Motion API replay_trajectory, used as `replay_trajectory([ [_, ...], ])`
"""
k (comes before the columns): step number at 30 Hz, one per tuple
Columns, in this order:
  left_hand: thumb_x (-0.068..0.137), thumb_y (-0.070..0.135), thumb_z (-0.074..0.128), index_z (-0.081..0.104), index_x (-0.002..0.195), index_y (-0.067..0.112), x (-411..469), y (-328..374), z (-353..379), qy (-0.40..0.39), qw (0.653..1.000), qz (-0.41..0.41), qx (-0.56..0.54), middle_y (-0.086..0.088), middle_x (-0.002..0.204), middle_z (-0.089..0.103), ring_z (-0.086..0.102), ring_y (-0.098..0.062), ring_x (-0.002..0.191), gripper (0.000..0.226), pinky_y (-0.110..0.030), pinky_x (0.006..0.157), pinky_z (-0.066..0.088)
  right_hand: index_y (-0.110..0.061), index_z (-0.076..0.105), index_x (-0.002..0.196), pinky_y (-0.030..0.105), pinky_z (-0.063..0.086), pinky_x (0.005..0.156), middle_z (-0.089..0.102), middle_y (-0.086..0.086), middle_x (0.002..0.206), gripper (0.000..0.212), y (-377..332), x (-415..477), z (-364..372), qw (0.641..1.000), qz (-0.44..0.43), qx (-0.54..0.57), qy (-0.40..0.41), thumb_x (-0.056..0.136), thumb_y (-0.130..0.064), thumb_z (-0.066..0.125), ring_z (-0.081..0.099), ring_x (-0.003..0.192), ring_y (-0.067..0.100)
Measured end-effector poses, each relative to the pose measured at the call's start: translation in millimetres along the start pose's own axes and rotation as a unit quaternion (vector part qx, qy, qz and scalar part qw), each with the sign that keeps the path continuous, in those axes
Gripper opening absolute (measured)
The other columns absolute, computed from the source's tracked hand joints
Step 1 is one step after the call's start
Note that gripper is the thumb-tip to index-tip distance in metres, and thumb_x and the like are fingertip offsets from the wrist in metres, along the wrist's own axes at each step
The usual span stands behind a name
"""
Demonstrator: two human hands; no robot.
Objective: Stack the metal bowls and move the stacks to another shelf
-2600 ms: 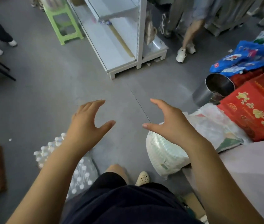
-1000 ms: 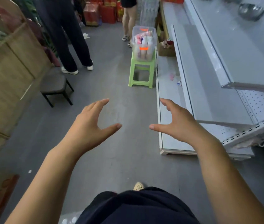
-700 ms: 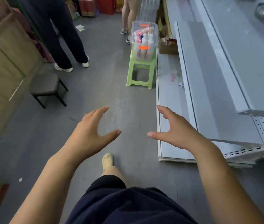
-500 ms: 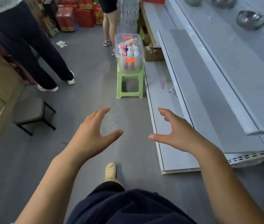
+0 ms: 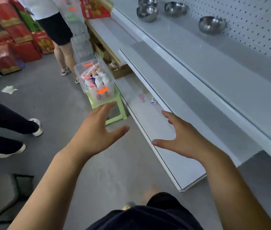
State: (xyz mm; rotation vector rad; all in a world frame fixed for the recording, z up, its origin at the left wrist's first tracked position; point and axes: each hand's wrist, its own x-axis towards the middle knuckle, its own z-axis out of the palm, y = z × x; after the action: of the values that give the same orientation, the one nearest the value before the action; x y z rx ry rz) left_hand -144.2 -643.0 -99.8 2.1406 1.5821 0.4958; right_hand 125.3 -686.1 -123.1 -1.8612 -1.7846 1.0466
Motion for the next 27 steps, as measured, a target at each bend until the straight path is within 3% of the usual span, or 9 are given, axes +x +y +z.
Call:
replay_trajectory([
  [4, 0.084, 0.058, 0.072, 0.037, 0.155, 0.027, 62, 3, 20, -0.030, 0.998, 0.040, -0.028, 0.008, 0.154, 0.045, 0.041, -0.012, 0.141, 0.085, -0.022, 0.106, 0.032, -0.050, 0.022, 0.157, 0.036, 0.033, 0.120, 0.033, -0.024, 0.161, 0.103, 12, 28, -27, 0.999, 0.027, 0.030, 0.034, 0.074, -0.062, 0.082, 0.031, 0.149, 0.002],
  [11, 0.082, 0.060, 0.072, 0.040, 0.152, 0.033, 192, 20, 19, 0.017, 0.994, 0.062, -0.088, 0.013, 0.154, 0.047, 0.041, -0.007, 0.142, 0.081, -0.022, 0.108, 0.031, -0.053, 0.025, 0.154, 0.038, 0.036, 0.120, 0.038, -0.025, 0.157, 0.106, 16, 120, -96, 0.993, -0.003, 0.051, 0.109, 0.065, -0.076, 0.078, 0.038, 0.143, -0.003],
  [15, 0.081, 0.066, 0.068, 0.039, 0.152, 0.034, 252, 26, 10, 0.047, 0.991, 0.083, -0.089, 0.013, 0.154, 0.046, 0.042, -0.009, 0.142, 0.082, -0.029, 0.111, 0.035, -0.047, 0.028, 0.156, 0.032, 0.036, 0.119, 0.038, -0.020, 0.158, 0.099, 15, 173, -137, 0.990, -0.020, 0.059, 0.130, 0.074, -0.061, 0.082, 0.037, 0.143, -0.002],
  [23, 0.083, 0.066, 0.069, 0.037, 0.154, 0.029, 337, 32, 34, 0.047, 0.990, 0.062, -0.114, 0.006, 0.157, 0.043, 0.042, -0.014, 0.143, 0.086, -0.034, 0.114, 0.037, -0.043, 0.035, 0.152, 0.036, 0.039, 0.118, 0.041, -0.017, 0.157, 0.098, 19, 254, -165, 0.980, -0.014, 0.109, 0.167, 0.068, -0.067, 0.079, 0.043, 0.141, 0.002],
  [27, 0.087, 0.059, 0.070, 0.037, 0.154, 0.023, 387, 31, 33, 0.070, 0.988, 0.052, -0.127, 0.000, 0.159, 0.039, 0.041, -0.019, 0.144, 0.082, -0.034, 0.113, 0.036, -0.037, 0.035, 0.154, 0.033, 0.037, 0.117, 0.040, -0.013, 0.158, 0.088, 19, 291, -172, 0.973, 0.012, 0.115, 0.201, 0.081, -0.053, 0.081, 0.042, 0.142, 0.006],
])
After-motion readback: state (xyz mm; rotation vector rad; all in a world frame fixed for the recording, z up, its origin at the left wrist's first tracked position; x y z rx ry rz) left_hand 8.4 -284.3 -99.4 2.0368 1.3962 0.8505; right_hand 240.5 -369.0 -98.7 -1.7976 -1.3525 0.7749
